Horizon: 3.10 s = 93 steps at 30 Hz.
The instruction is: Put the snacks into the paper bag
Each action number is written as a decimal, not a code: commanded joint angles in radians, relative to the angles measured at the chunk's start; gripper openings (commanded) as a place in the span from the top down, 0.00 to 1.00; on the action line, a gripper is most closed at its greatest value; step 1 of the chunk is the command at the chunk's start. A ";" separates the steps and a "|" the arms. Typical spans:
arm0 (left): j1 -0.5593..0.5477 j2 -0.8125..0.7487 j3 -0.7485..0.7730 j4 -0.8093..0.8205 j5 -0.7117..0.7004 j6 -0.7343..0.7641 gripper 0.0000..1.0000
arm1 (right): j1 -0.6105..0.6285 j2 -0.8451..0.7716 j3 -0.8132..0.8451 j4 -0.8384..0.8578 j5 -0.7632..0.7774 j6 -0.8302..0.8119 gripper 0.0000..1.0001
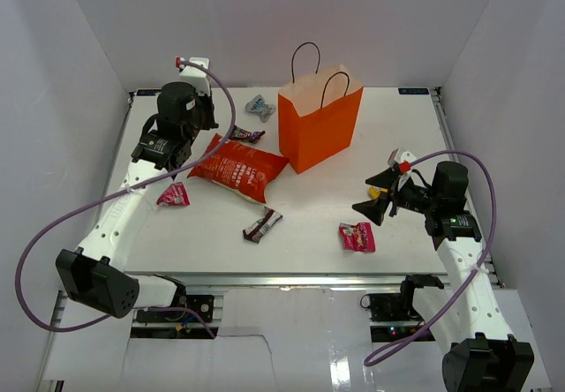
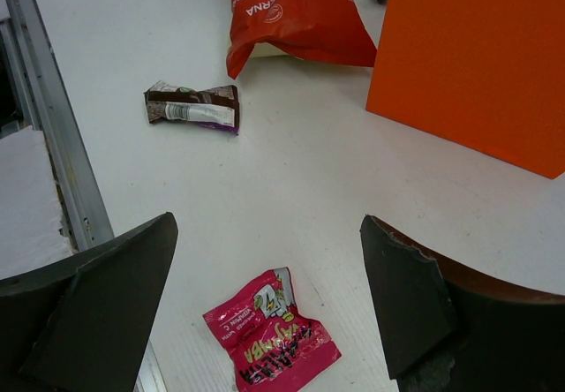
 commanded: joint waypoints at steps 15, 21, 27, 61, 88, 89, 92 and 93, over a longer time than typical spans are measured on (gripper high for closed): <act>-0.078 -0.146 -0.327 -0.054 0.374 -0.129 0.29 | 0.007 0.003 0.007 0.006 -0.002 -0.015 0.10; -0.299 -0.047 -0.349 -0.022 0.061 -0.155 0.20 | 0.007 0.006 0.009 0.006 -0.002 -0.017 0.10; -0.464 0.094 -0.360 0.026 -0.344 -0.147 0.19 | 0.007 0.007 0.009 0.005 0.000 -0.019 0.10; -0.488 0.399 -0.358 0.253 -0.627 0.080 0.81 | 0.007 0.003 0.012 -0.008 -0.020 -0.029 0.10; -0.289 -0.212 -0.242 0.181 -0.135 -0.035 1.00 | 0.005 -0.003 0.007 -0.003 -0.028 -0.031 0.10; -0.289 -0.215 -0.216 0.169 -0.115 -0.038 1.00 | 0.005 -0.003 0.007 -0.003 -0.026 -0.031 0.10; -0.289 -0.211 -0.105 0.119 -0.045 -0.058 1.00 | 0.005 -0.003 0.007 -0.003 -0.028 -0.031 0.10; -0.289 -0.202 -0.049 0.095 -0.013 -0.069 1.00 | 0.005 -0.003 0.007 -0.003 -0.026 -0.031 0.10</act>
